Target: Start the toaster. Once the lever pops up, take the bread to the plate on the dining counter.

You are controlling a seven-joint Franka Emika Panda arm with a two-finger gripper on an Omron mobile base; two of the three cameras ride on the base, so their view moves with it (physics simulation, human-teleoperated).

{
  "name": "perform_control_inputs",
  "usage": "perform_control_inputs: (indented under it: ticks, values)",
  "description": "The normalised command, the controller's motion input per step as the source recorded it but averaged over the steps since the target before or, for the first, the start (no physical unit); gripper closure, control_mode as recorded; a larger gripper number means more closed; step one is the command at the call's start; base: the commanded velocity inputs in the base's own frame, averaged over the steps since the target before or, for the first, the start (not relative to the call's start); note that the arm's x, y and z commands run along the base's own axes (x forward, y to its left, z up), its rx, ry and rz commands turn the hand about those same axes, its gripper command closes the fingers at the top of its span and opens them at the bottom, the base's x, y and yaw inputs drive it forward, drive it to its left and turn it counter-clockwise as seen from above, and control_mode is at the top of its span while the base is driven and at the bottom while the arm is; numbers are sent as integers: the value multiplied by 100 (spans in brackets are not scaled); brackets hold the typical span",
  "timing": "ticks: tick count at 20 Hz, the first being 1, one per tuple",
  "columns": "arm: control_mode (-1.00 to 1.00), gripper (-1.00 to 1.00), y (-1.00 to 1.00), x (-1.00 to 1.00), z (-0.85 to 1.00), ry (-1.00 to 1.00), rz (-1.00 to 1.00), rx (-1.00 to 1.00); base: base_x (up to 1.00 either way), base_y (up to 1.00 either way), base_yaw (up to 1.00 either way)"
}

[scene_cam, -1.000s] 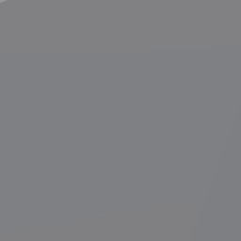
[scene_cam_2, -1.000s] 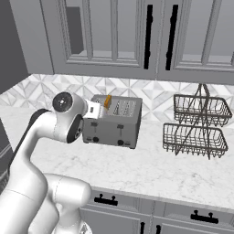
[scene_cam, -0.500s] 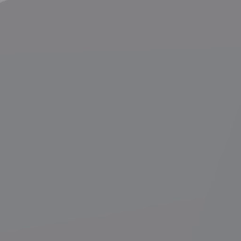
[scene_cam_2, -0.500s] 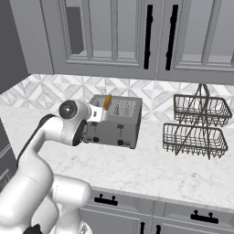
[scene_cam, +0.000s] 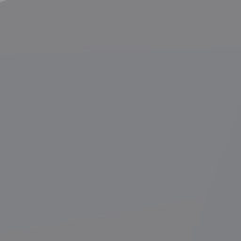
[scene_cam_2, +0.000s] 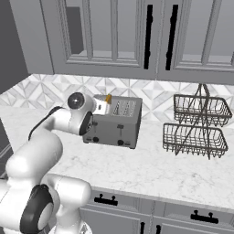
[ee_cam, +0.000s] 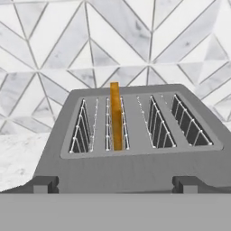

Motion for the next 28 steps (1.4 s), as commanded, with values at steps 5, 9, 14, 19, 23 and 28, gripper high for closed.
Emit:
perform_control_inputs:
  ticks: [5,9,14,19,23,28]
  values:
    - [-100,-100,0,35,-18,7,0,0,0,0,0]
    - [-100,-100,0,18,-26,9,0,0,0,0,0]
    - [-100,-100,0,16,-10,7,0,0,0,0,0]
    - [-100,-100,0,19,-6,4,0,0,0,0,0]
    - [-100,-100,0,13,-19,0,0,0,0,0,0]
    - [-100,-100,0,9,-26,-2,0,0,0,0,0]
